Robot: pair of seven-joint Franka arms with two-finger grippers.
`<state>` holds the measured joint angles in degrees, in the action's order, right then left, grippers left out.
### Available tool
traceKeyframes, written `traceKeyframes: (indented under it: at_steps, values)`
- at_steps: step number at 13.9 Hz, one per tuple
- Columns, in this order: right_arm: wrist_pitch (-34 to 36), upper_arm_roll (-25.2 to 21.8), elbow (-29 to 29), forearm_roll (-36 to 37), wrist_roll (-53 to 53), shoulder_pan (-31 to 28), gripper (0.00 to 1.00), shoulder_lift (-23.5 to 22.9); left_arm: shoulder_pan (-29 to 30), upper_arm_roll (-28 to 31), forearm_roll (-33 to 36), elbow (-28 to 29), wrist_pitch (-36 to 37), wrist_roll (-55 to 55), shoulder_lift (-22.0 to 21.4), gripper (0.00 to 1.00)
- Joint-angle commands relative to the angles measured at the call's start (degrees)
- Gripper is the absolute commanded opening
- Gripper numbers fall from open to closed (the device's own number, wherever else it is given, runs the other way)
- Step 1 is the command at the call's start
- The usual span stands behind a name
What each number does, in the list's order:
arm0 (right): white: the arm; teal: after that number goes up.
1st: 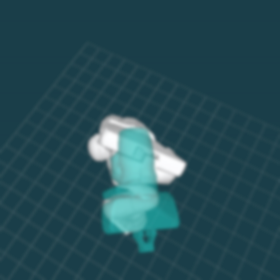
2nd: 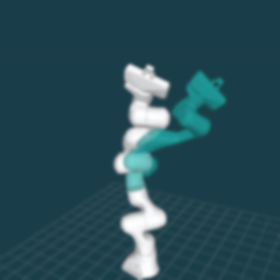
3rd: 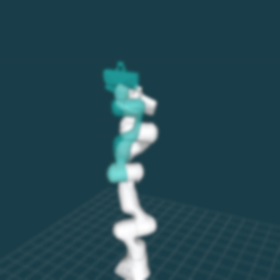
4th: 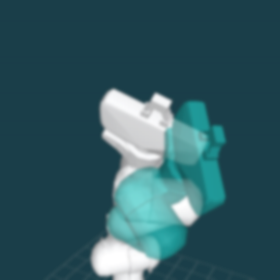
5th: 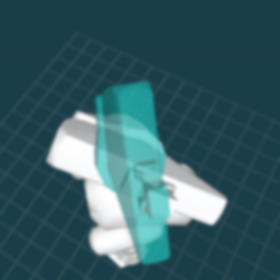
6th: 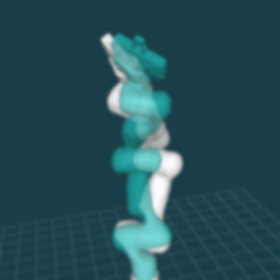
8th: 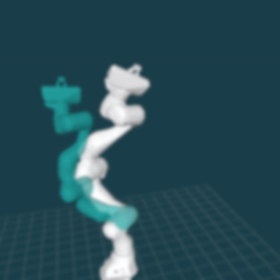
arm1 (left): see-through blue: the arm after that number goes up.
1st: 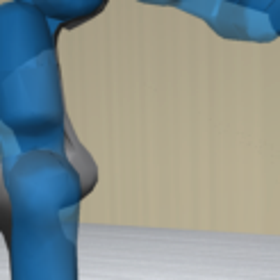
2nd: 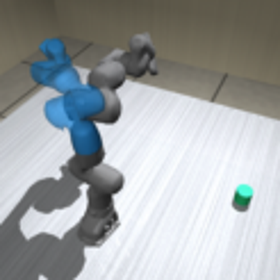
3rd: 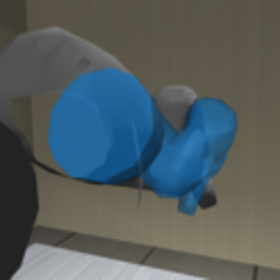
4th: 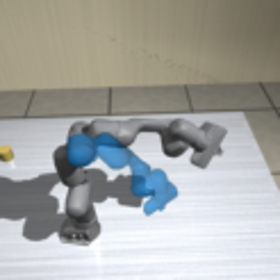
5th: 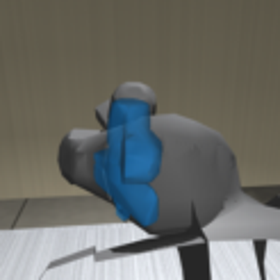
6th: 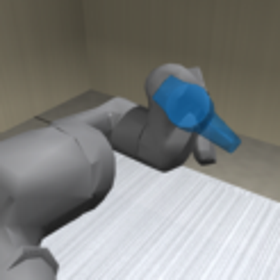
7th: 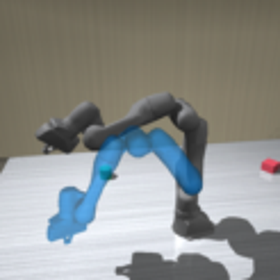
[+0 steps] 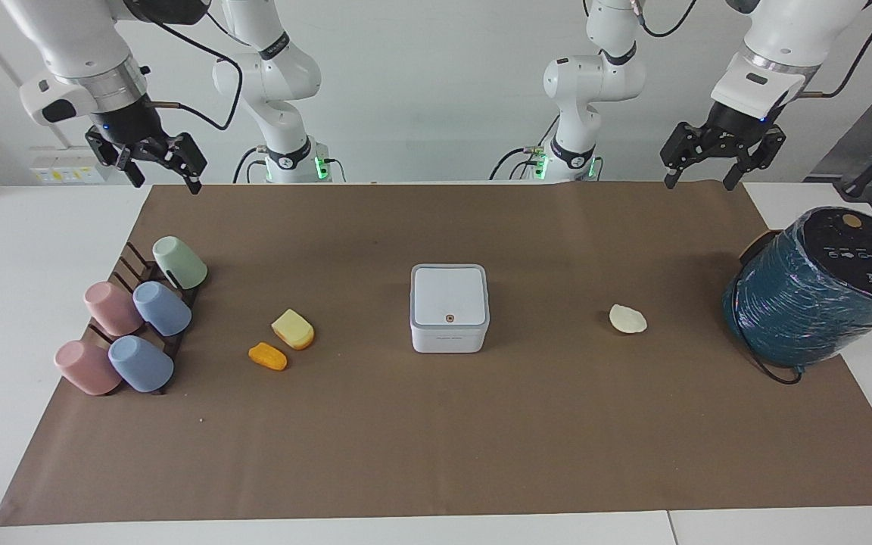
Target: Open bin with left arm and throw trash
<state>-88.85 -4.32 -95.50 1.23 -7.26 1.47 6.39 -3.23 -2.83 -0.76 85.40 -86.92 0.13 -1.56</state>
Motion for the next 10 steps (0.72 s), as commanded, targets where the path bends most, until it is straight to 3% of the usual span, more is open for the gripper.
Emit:
traceKeyframes:
  at_steps: [1, 10]
  values:
    - [-0.5, -0.2, -1.9, 0.4, 1.0, 0.2, 1.0, 1.5, 0.6, -0.3, -0.1, 1.5, 0.4, 0.4, -1.4, 1.0]
    - [-3.0, -0.1, -5.1, 0.4, 1.2, 0.1, 1.0, 1.7, 0.6, -0.3, -0.1, 1.5, 0.4, 0.4, -1.4, 1.0]
